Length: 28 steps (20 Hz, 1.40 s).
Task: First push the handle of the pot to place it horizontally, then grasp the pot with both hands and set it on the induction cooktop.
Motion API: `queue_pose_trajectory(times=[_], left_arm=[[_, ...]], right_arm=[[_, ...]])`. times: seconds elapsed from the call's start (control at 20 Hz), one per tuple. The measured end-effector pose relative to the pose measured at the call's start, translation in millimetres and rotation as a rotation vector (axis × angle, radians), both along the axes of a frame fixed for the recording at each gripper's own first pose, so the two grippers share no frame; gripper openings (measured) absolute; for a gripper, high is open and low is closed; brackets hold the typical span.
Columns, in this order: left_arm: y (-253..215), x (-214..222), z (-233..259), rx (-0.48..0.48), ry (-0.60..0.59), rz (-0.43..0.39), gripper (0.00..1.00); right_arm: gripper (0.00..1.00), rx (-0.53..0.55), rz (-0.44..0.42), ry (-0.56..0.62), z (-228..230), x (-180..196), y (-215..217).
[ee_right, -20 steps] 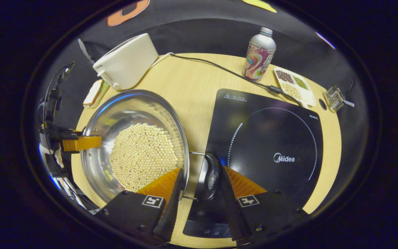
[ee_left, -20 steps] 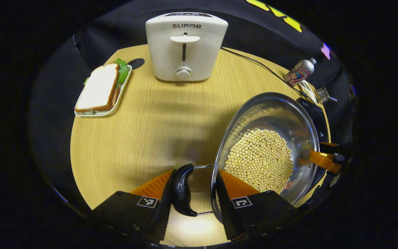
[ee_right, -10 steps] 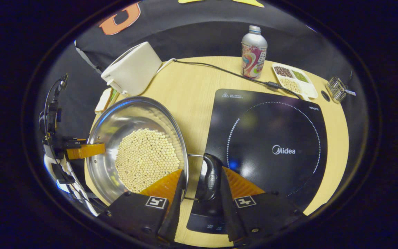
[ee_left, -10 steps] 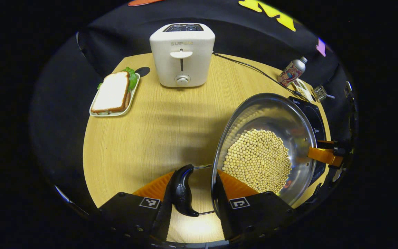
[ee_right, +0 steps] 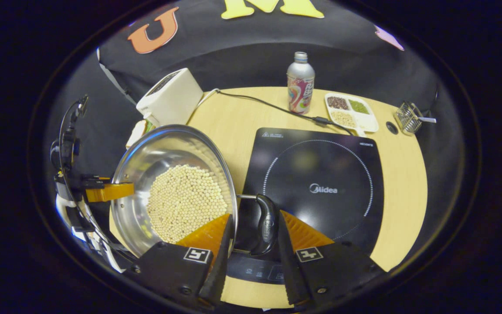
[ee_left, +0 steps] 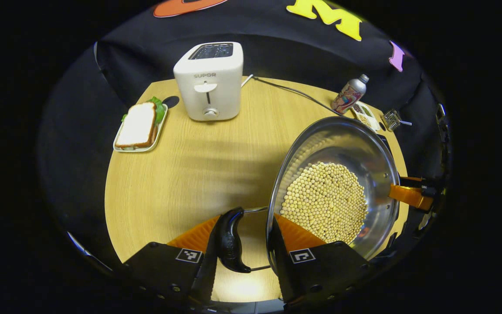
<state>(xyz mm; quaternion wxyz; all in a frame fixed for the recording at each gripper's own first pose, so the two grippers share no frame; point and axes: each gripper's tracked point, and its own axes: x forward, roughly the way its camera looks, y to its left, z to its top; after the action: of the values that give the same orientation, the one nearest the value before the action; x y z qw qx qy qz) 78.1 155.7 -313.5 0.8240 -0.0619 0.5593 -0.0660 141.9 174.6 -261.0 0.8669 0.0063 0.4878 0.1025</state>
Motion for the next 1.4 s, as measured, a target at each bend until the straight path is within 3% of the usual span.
queue_pose_trajectory(times=[0.45,1.0,1.4], left_arm=[[-82,11,23,-0.039,-0.042,-0.078,0.58],[-191,26,16,-0.061,-0.046,-0.16,0.58],[-220,48,-2,-0.058,-0.033,-0.124,0.58]], right_arm=[[0.55,-0.016,-0.097,-0.062,31,-21,-88],[0.55,-0.032,-0.207,-0.074,26,-27,-197],[0.55,-0.054,-0.166,-0.06,15,8,-229]])
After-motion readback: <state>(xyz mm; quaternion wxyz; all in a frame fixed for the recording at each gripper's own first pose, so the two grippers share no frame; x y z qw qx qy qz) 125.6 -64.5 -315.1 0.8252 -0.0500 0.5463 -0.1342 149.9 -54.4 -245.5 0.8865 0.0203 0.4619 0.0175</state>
